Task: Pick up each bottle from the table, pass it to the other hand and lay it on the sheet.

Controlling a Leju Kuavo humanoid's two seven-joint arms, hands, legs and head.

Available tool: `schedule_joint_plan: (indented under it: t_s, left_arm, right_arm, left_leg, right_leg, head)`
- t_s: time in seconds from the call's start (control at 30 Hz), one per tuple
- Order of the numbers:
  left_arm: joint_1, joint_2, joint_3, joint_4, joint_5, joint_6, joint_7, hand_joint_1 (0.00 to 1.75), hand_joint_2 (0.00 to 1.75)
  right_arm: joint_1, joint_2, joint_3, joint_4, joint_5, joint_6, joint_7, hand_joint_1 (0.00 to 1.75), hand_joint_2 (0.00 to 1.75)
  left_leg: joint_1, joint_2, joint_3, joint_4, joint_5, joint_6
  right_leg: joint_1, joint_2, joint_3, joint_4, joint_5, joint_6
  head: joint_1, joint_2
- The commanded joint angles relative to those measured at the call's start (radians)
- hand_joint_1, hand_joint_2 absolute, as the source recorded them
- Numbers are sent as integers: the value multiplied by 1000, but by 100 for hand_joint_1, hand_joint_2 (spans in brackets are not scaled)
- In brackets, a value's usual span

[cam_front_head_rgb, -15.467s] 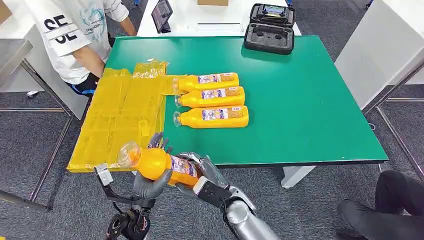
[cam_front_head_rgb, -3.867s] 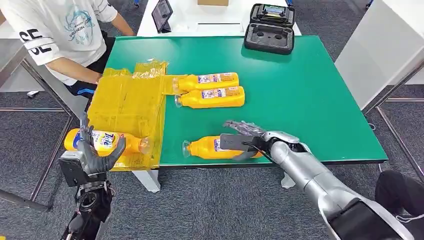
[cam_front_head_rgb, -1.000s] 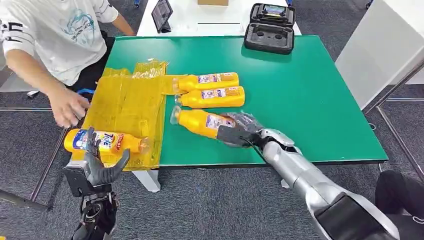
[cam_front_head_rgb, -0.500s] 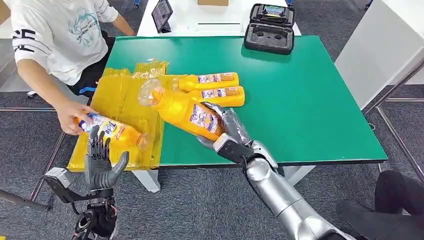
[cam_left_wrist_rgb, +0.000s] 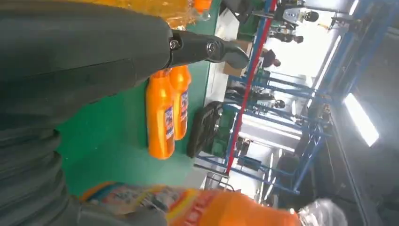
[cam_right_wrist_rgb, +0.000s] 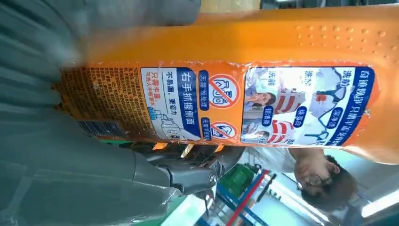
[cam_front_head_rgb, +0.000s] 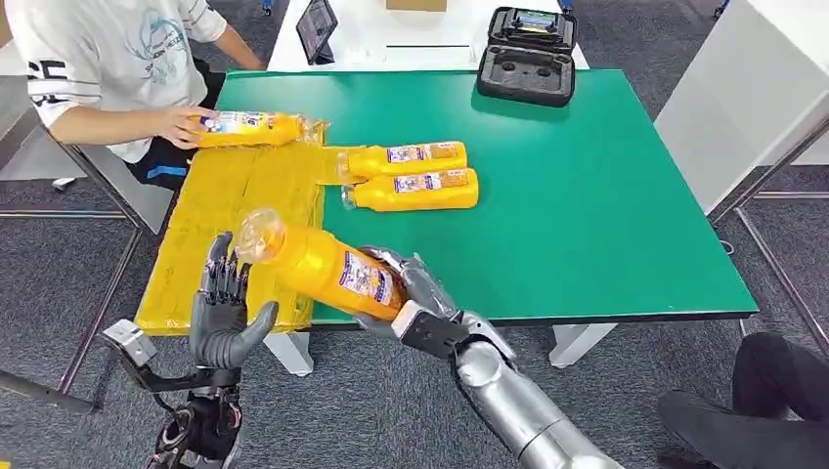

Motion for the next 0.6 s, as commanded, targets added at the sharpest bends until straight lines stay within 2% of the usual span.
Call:
schedule_joint_plan:
  t_s: [0.03, 0.6]
  left_arm:
    - [-44, 30, -49, 77, -10, -44, 4, 0, 175]
    - [-53, 37, -172, 153, -108, -109, 13, 0, 175]
  right_arm:
    - [-18, 17, -3, 92, 16, 29, 3, 175, 175]
    - [-5, 22, -24, 88, 38, 70, 12, 175, 175]
  left_leg:
    - [2, 0, 6, -2, -1, -3]
    - [1, -1, 4, -1, -1, -2]
  right_leg:
    - [2, 0, 7, -2, -1, -3]
    - [1, -1, 5, -2, -1, -2]
  head:
    - [0, 0]
    - [0, 0]
